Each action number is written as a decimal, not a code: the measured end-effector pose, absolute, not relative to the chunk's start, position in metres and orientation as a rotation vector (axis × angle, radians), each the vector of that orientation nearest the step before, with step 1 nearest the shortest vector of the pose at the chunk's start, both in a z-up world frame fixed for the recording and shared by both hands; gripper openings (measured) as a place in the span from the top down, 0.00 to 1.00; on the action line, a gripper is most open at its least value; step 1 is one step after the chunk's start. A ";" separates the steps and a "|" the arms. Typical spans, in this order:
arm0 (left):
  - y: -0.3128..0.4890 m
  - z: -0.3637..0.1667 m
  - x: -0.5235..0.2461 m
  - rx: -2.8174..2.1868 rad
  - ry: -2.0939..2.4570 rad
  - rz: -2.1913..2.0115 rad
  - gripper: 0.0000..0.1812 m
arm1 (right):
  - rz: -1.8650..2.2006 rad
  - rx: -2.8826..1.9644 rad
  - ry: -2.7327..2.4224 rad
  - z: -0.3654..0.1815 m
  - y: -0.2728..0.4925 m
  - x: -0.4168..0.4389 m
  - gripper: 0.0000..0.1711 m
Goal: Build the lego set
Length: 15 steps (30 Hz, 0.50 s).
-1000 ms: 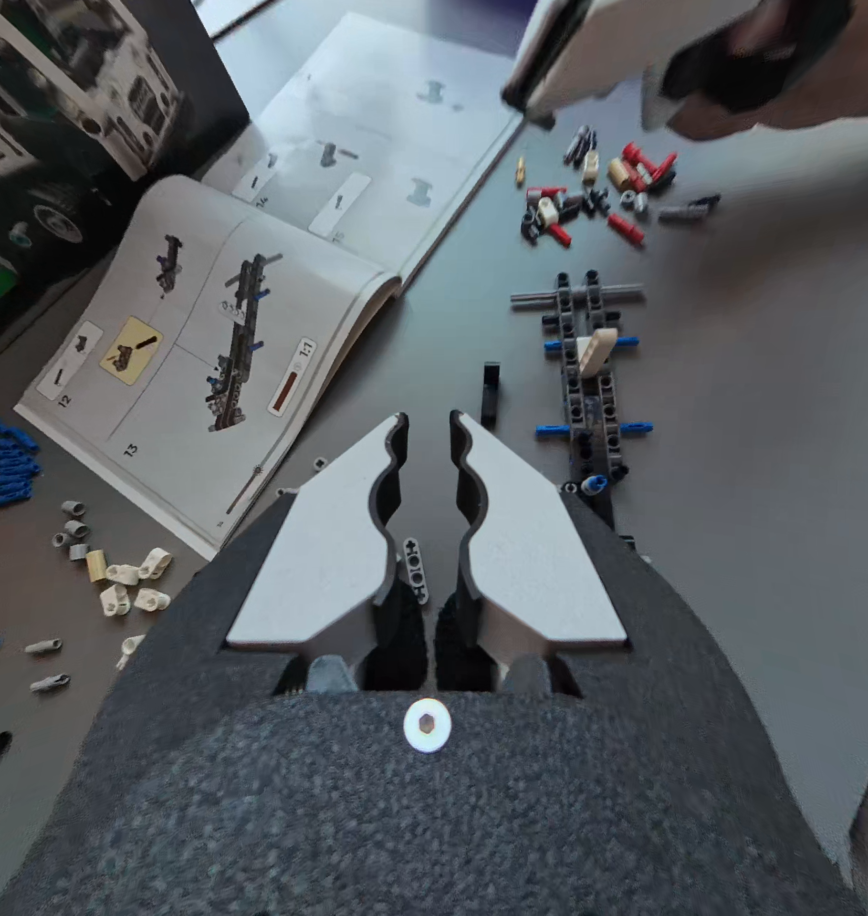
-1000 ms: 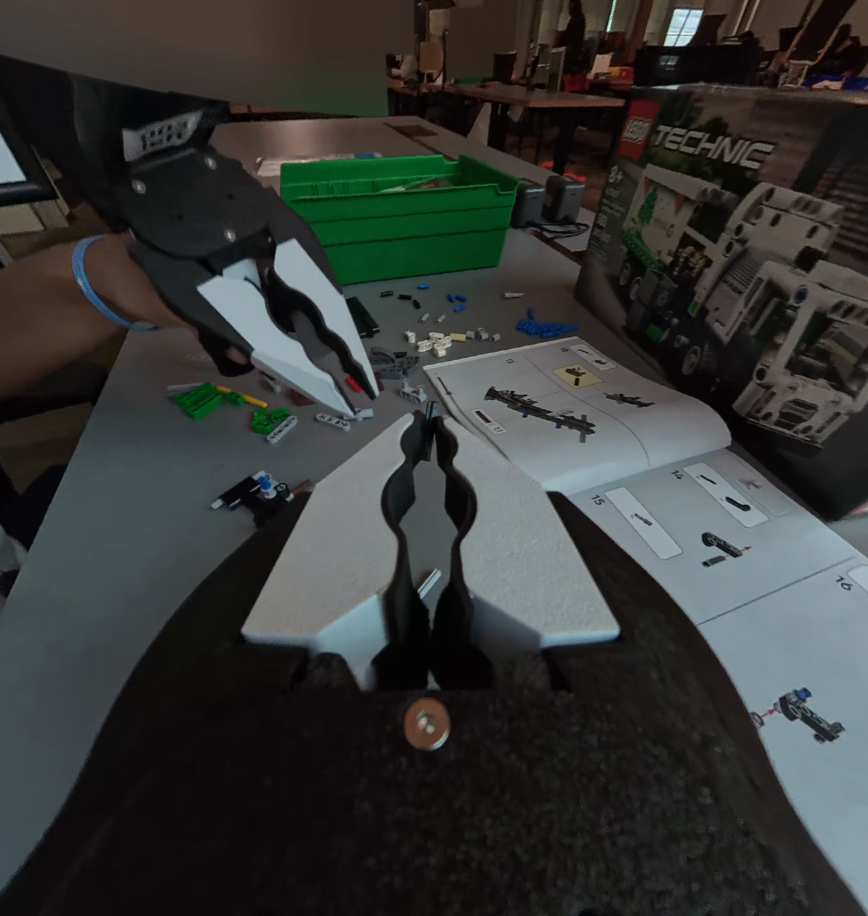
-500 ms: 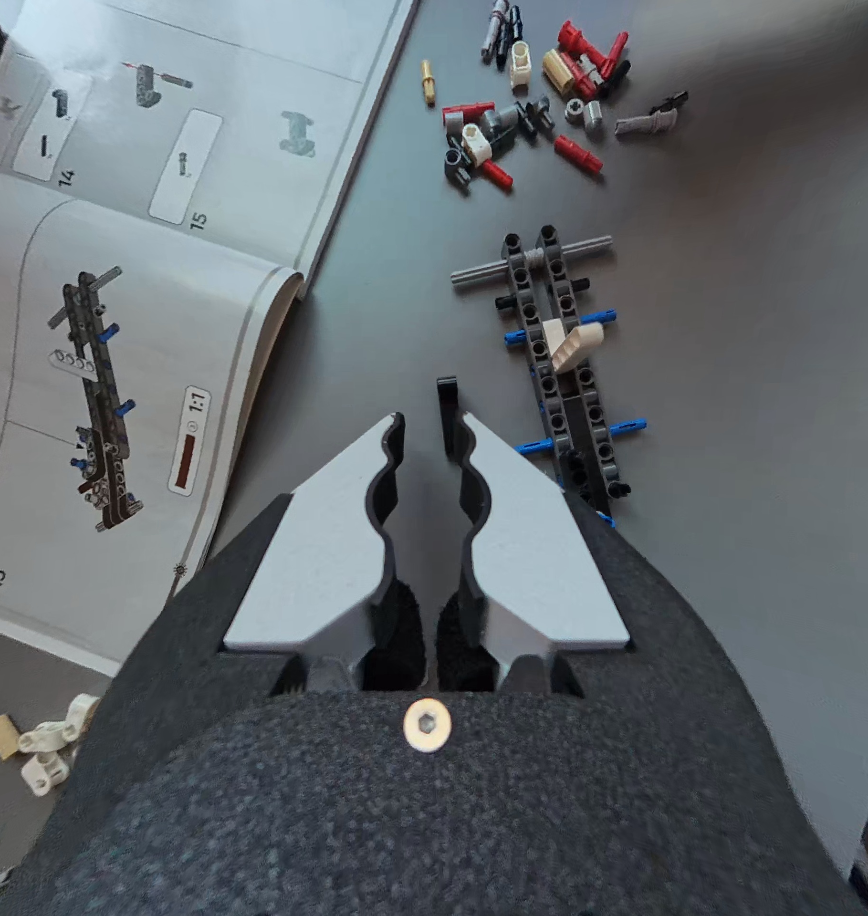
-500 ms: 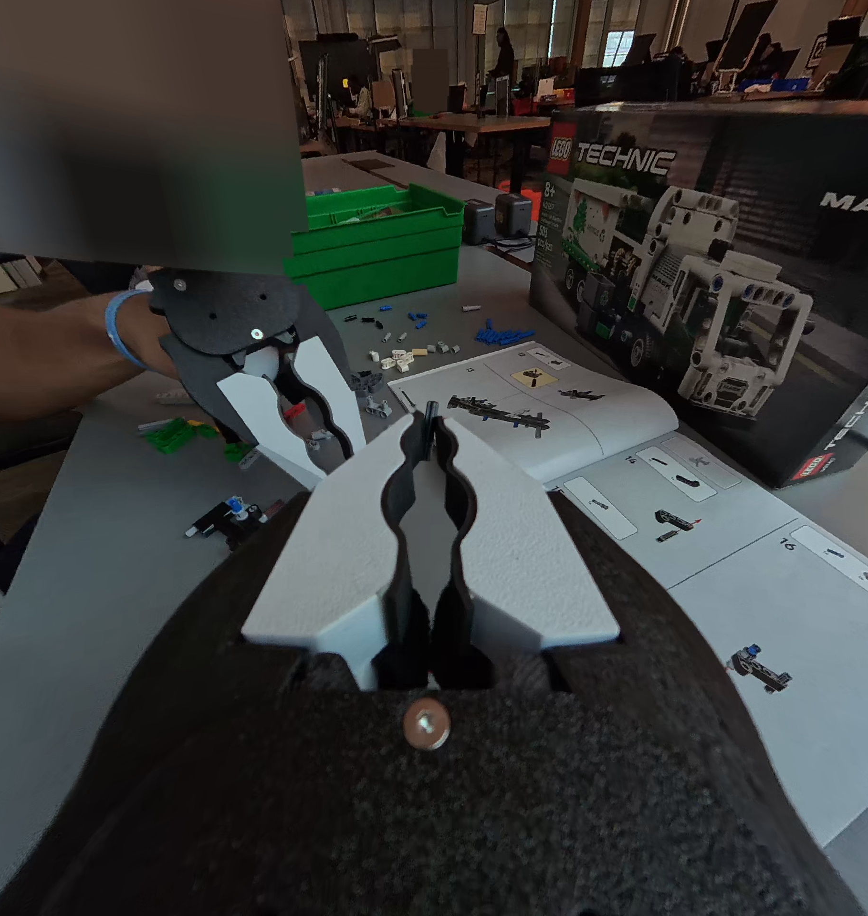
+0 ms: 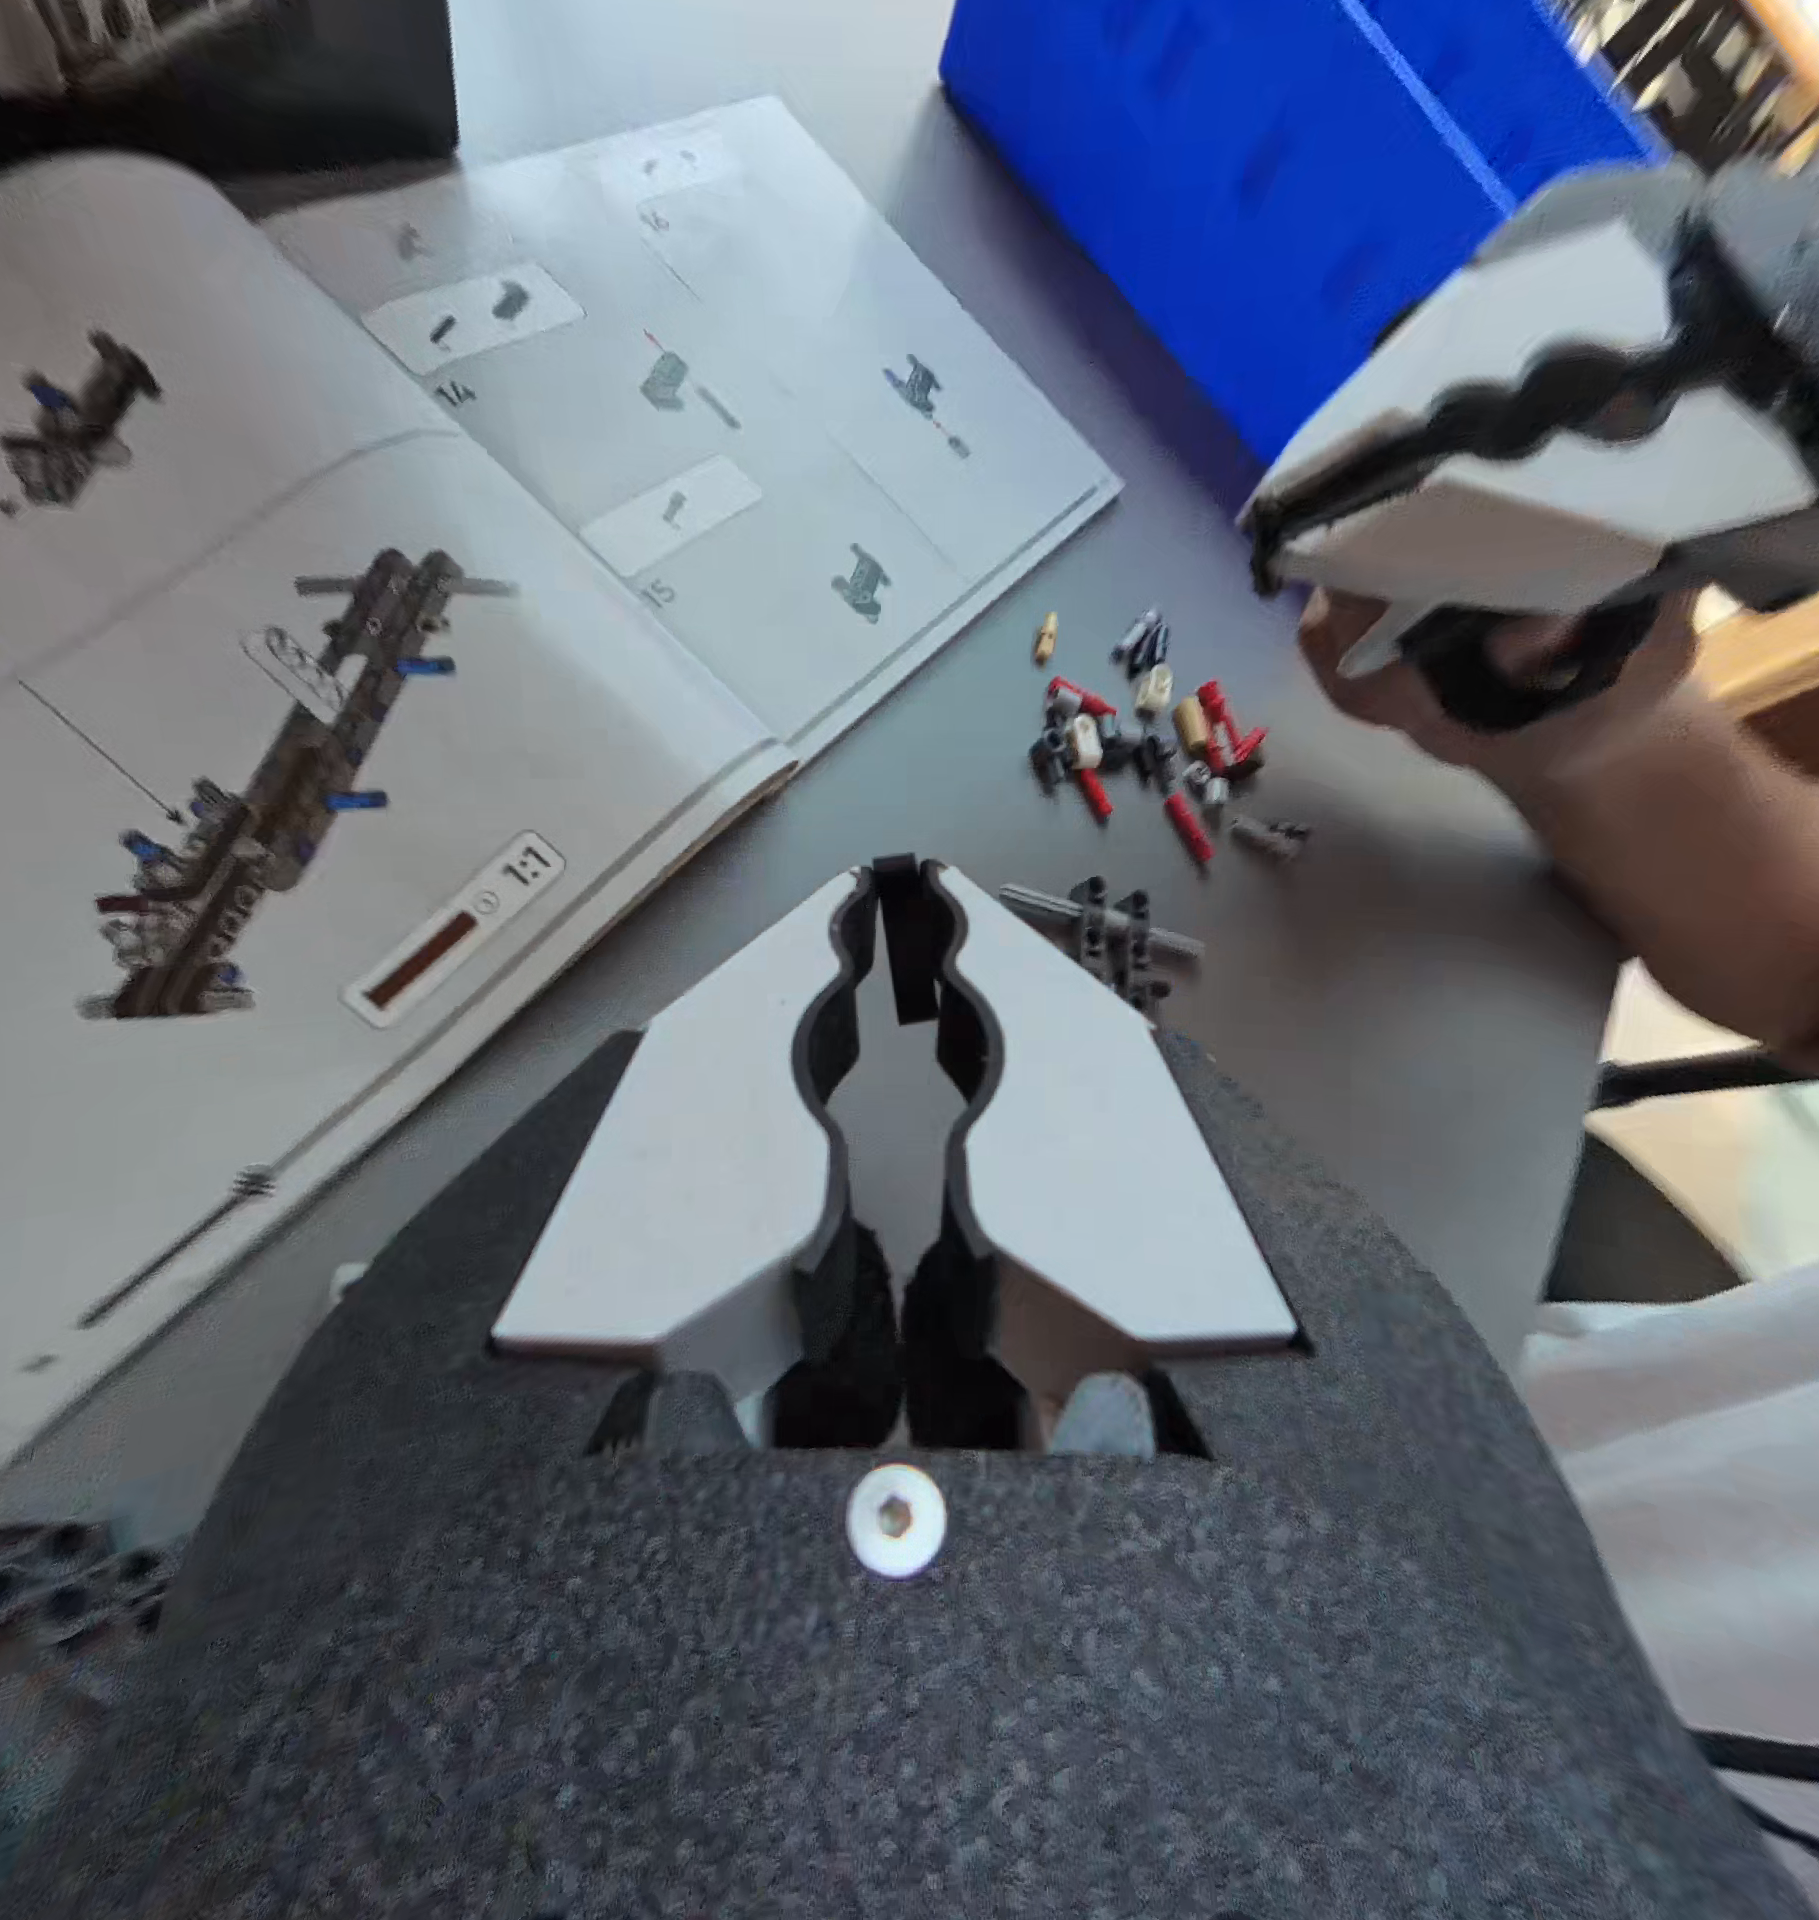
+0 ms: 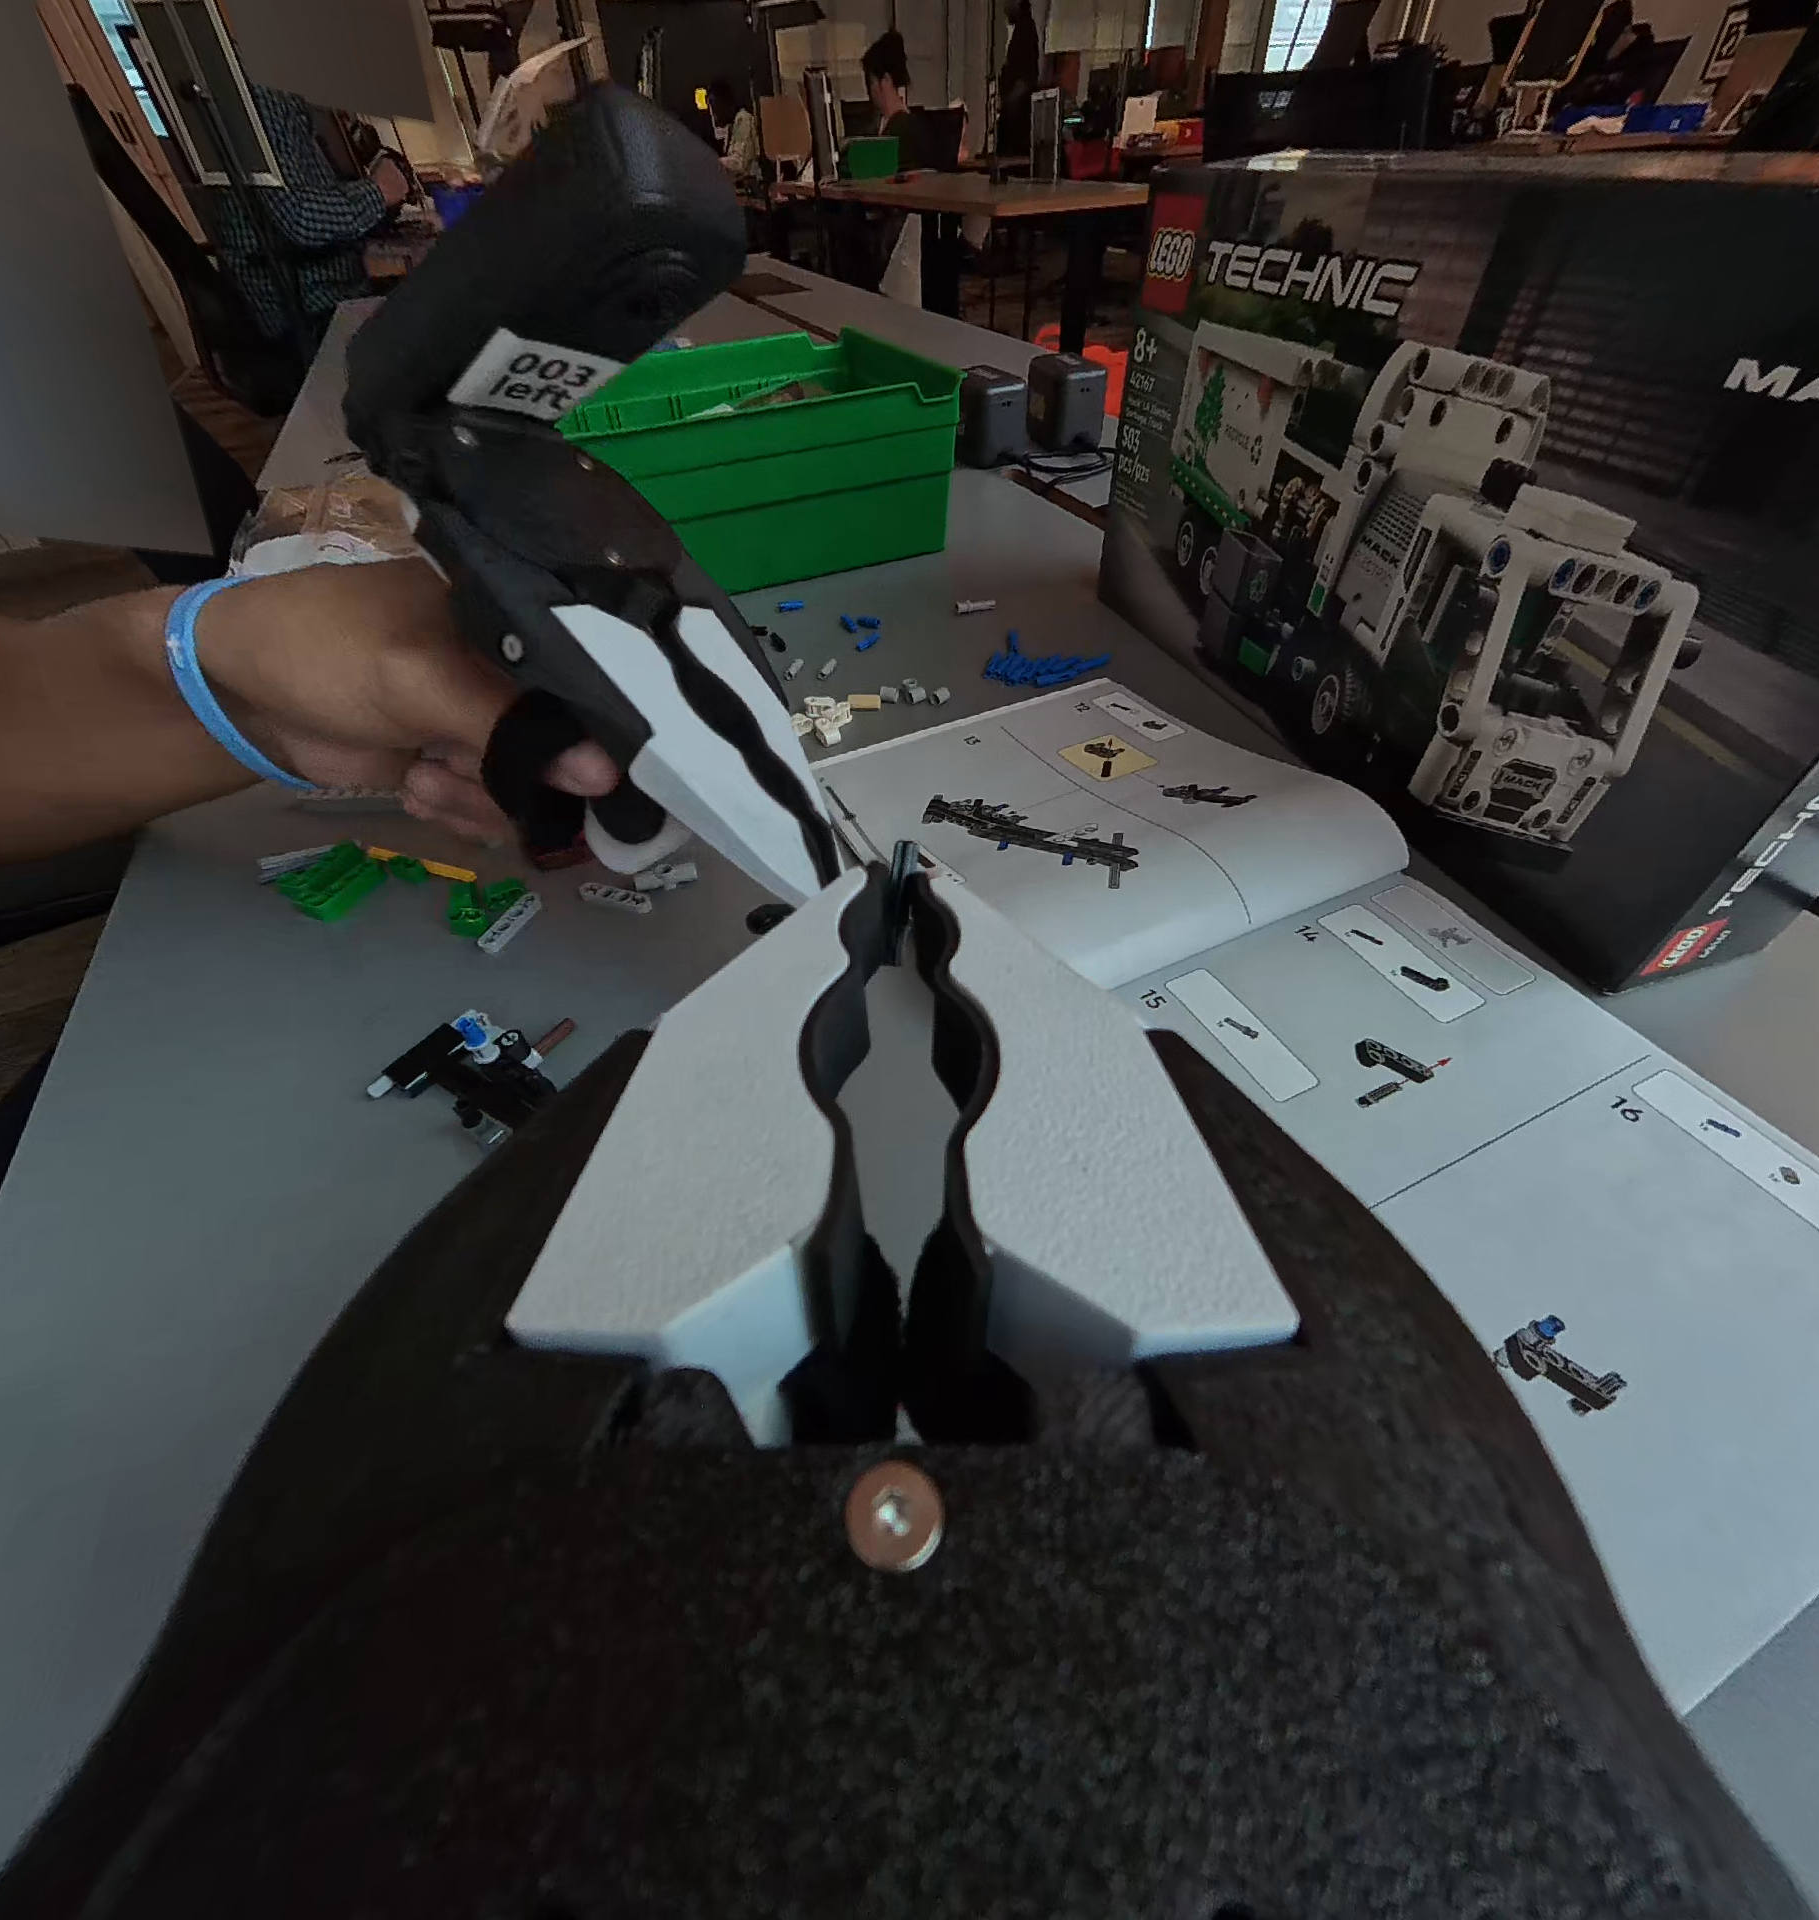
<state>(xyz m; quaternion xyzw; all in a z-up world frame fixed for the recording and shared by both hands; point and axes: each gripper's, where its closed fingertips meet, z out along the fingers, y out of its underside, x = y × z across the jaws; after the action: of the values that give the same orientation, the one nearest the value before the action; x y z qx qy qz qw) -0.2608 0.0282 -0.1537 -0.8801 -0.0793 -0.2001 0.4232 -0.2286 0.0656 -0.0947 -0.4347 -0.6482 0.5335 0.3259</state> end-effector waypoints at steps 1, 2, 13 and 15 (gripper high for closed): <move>0.029 -0.157 -0.256 -2.183 -0.277 -0.609 0.97 | 1.397 -1.137 -1.700 -0.095 0.065 -0.229 1.00; 0.028 -0.164 -0.250 -2.197 -0.327 -0.697 0.97 | 1.396 -1.136 -1.703 -0.095 0.065 -0.229 1.00; 0.001 -0.173 -0.271 -2.412 0.275 -0.214 0.87 | 1.407 -1.123 -1.712 -0.091 0.062 -0.225 1.00; 0.001 -0.162 -0.278 -2.345 0.636 -0.057 0.86 | 1.411 -1.120 -1.708 -0.089 0.062 -0.225 1.00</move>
<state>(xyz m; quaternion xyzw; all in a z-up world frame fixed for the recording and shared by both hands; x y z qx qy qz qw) -0.2778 0.0013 -0.1621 -0.9045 0.2452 -0.0221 0.3482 -0.2250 0.0618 -0.0890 -0.4267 -0.6511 0.5377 0.3237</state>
